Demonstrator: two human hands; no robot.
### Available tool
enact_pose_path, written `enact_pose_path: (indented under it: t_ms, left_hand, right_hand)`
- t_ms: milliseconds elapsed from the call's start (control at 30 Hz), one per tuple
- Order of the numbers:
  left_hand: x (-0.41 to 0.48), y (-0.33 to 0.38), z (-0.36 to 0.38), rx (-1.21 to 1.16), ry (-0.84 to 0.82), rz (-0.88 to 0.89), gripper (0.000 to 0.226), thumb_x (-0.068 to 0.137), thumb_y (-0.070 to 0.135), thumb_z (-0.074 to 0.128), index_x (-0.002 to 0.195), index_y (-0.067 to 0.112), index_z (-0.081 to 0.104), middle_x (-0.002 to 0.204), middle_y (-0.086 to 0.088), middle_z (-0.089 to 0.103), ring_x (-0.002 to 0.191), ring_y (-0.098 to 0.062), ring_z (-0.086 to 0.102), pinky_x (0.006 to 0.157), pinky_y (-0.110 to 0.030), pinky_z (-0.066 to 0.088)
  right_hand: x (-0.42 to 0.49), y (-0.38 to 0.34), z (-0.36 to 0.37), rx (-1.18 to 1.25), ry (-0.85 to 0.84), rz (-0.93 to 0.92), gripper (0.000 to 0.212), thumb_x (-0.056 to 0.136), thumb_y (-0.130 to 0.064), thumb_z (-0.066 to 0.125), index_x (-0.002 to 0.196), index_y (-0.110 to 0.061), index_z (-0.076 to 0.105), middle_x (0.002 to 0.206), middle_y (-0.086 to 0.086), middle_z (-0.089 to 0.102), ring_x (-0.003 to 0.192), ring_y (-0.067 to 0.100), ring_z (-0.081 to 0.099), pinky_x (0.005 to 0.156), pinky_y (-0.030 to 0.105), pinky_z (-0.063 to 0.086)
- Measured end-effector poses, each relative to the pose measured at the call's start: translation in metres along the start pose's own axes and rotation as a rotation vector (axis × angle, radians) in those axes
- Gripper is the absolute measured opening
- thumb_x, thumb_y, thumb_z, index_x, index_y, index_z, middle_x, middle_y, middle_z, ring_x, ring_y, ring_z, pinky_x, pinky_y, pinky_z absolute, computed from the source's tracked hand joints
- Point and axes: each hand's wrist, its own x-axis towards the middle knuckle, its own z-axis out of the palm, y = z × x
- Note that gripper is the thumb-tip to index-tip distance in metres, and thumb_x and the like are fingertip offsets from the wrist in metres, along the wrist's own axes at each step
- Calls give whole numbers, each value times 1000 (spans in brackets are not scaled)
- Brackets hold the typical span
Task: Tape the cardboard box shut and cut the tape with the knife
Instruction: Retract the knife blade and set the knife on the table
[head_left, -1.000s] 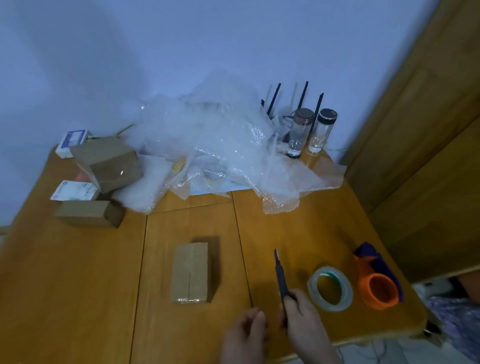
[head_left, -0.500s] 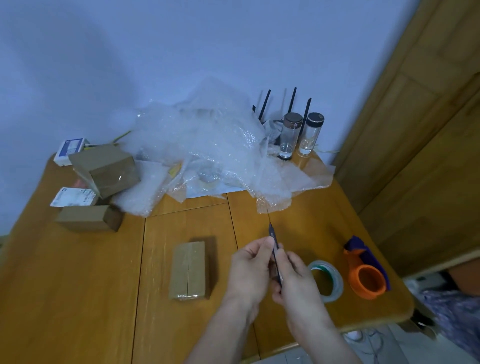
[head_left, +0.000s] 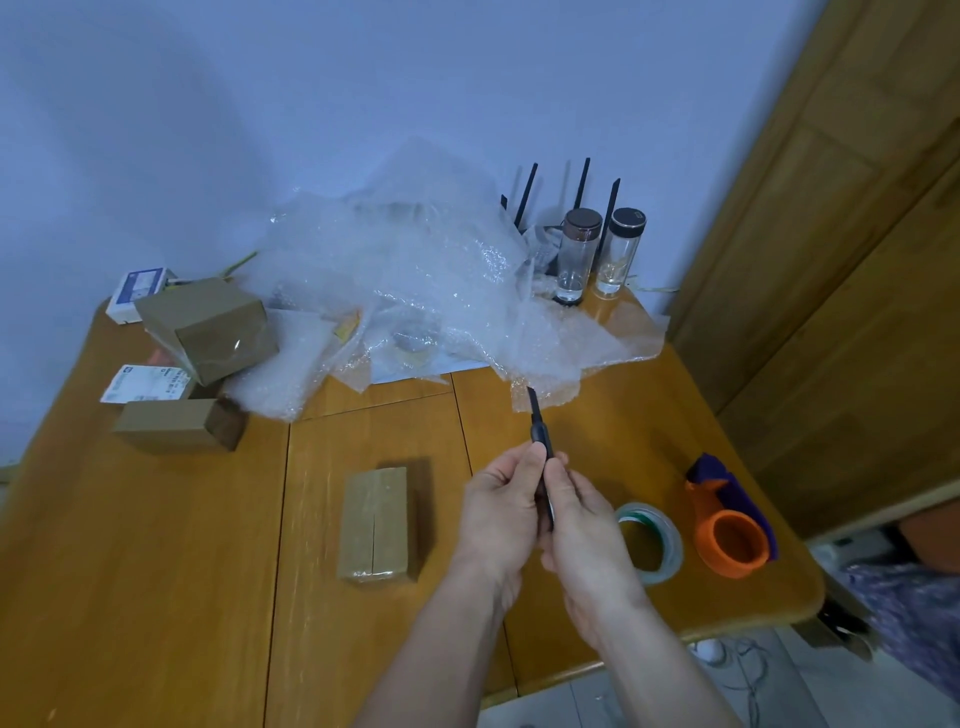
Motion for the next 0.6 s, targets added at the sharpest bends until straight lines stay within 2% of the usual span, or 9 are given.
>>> enact_pose_path:
  t_ms: [100,167,300,433,533,600]
  left_hand:
    - [1,-2,0,-32,6,-25,28,98,27,63,108,5,76,103,-13,81,93,-20,75,84,-34,61]
    - [1,-1,0,-31,10,-33,28,99,27,61,111,5,75,105,-14,81,93,-21,74,86,-36,61]
    - [2,-1,-2,-28,32,-48,25,101,27,57,95,13,78,101,-12,82,82,-20,73,70,-32,58]
    - [5,-6,-5,-2,54,-65,31,100,33,56,90,15,80,91,-7,82,78,-28,64,64,-31,51]
    - [9,-10,-9,16,68,-77,34,101,35,55,96,11,78,92,-10,80,72,-23,66,51,-27,53]
    - [10,-14,-12,38,64,-97,39,101,39,53,97,9,78,87,-10,76,70,-22,66,51,-30,54]
  right_hand:
    - [2,4,-1,-14,3,-13,26,101,-47,45,118,-43,65,114,-11,74,109,5,67,90,29,54]
    - [3,8,-1,-31,-8,-15,25,103,-43,44,119,-44,63,116,-10,73,112,7,66,98,36,55]
    - [3,15,1,-57,-50,-6,29,106,-31,41,126,-45,57,129,-5,67,122,11,61,107,41,50]
    - [4,20,0,-58,-96,6,38,107,-24,39,143,-31,51,136,2,63,126,15,60,107,42,51]
    - [6,25,-4,-21,-107,44,38,107,-25,41,143,-28,52,131,1,66,119,14,63,102,40,55]
    - [6,31,-11,-83,-127,37,31,106,-29,44,133,-34,57,118,-4,70,108,11,68,96,40,58]
